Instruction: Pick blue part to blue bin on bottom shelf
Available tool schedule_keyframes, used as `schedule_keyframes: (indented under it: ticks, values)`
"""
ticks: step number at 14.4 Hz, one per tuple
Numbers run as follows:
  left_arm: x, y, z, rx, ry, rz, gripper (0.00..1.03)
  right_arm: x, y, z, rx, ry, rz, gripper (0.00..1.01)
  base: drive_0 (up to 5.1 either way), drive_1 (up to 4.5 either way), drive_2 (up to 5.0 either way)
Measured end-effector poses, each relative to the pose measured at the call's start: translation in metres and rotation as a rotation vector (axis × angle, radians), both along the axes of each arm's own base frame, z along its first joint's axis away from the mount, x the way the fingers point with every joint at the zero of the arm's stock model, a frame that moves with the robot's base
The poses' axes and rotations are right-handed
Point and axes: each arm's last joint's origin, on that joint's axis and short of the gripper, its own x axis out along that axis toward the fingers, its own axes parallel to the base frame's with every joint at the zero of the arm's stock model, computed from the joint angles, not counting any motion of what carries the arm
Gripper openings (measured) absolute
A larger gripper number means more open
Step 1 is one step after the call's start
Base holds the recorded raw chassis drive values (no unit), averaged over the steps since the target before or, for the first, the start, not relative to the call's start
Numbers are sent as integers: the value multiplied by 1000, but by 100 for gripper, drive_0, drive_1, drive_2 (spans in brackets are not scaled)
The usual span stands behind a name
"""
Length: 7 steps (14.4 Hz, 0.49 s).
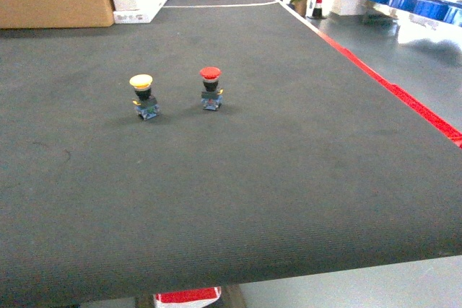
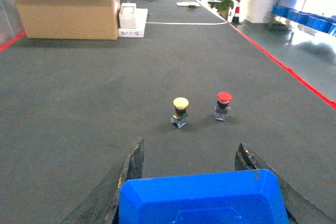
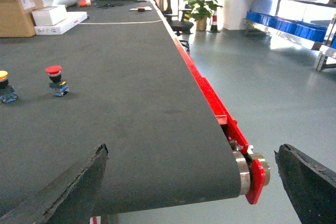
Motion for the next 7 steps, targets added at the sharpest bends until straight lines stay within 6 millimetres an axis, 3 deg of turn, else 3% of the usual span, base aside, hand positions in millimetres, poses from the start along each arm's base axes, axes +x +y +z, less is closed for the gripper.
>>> schedule_keyframes:
  ticks: [7]
  values:
    - [0,0,0,1,2,-1,44,0,0,0,0,0,0,98,-160,-160,-160]
